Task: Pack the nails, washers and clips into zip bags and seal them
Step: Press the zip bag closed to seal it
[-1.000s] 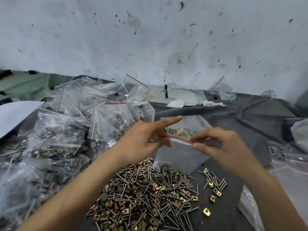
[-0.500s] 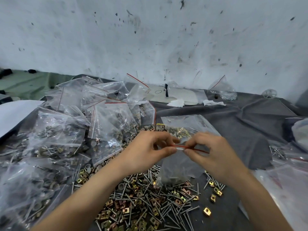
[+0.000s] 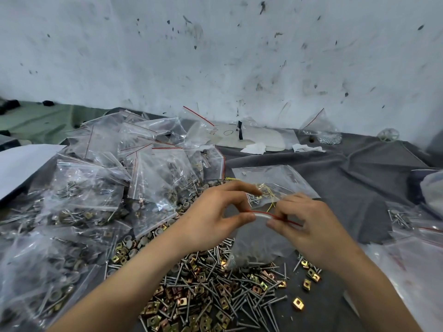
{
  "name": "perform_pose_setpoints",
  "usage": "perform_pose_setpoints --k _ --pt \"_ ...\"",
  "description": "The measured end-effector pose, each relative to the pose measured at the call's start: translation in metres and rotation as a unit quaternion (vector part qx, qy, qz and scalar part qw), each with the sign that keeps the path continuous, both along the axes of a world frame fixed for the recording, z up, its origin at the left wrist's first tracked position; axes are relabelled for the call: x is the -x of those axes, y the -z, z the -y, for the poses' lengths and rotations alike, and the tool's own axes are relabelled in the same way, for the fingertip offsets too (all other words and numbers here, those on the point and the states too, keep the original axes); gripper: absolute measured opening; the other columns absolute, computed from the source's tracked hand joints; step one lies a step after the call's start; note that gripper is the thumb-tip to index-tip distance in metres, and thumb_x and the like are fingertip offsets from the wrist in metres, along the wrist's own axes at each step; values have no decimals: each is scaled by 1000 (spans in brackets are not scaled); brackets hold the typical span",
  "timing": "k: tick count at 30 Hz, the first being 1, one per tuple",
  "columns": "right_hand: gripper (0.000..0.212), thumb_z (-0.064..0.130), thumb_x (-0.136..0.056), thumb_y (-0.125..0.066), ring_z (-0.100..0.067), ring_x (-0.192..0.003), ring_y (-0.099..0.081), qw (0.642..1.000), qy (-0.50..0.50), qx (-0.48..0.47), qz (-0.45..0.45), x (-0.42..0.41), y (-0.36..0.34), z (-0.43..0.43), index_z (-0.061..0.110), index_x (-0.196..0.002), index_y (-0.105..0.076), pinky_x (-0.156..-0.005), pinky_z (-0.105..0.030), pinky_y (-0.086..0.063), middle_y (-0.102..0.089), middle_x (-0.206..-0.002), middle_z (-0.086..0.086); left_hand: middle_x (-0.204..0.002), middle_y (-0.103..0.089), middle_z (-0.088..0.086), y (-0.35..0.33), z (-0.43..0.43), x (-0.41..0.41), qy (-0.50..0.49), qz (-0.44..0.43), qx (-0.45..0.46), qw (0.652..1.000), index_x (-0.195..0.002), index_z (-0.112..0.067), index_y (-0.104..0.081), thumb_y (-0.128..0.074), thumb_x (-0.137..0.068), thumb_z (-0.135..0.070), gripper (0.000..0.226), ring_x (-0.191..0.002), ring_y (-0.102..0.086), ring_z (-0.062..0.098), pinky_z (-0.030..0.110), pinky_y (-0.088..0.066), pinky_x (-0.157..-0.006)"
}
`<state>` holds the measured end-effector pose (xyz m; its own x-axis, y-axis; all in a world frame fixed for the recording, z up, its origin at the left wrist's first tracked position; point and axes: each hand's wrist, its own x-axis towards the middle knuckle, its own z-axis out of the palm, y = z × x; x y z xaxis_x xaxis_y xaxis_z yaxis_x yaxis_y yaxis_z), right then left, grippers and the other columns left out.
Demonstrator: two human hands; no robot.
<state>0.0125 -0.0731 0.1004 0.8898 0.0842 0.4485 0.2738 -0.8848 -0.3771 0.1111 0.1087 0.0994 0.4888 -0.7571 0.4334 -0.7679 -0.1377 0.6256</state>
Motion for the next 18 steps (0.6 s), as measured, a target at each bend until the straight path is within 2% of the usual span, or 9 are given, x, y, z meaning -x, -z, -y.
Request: perform_pose_setpoints --k 2,4,8,12,15,18 --pt "41 24 -80 -75 -3 -73 -45 1000 3 5 1 0 2 -2 36 -62 -39 -64 -22 -35 -44 -62 19 -121 -61 -8 1 0 0 1 2 -12 1000 -78 -14 -66 -69 -86 -14 9 -102 -60 4 10 -38 -87" --pt "39 31 -80 -73 -4 -76 -46 1000 16 -15 -14 0 5 -1 36 -59 -40 -67 -24 -38 -47 -61 17 -121 -61 -7 2 -1 0 -3 16 -20 1000 -80 -12 -67 -68 -87 -17 9 -101 -62 8 17 -41 -90" --pt "42 57 -77 -53 -7 -72 -43 999 18 -32 -39 3 5 6 23 -53 -45 -61 -18 -33 -46 -57 7 -119 -60 -9 1 -4 1 -10 13 7 1000 -74 -21 -57 -68 -87 -15 18 -111 -54 -2 15 -38 -92" --pt "50 55 -78 -52 -12 -71 -42 998 -1 -59 -25 2 8 8 11 -54 -53 -61 -21 -33 -47 -58 2 -118 -61 -9 3 -4 2 -4 -5 12 1000 -73 -15 -60 -68 -86 -12 16 -114 -53 -1 19 -39 -94" --pt "53 60 -75 -50 -11 -72 -43 994 -1 -104 -46 4 11 13 11 -57 -59 -62 -21 -35 -49 -62 0 -116 -62 -9 3 -9 -2 -17 -17 31 999 -72 -16 -58 -67 -87 -10 18 -109 -56 0 16 -42 -88" --pt "44 55 -79 -52 -9 -68 -43 990 -12 -136 -37 7 13 18 18 -56 -60 -62 -20 -34 -47 -59 3 -116 -61 -9 1 -13 -4 -18 -13 35 999 -71 -20 -55 -64 -86 -17 17 -106 -56 -1 8 -40 -83"
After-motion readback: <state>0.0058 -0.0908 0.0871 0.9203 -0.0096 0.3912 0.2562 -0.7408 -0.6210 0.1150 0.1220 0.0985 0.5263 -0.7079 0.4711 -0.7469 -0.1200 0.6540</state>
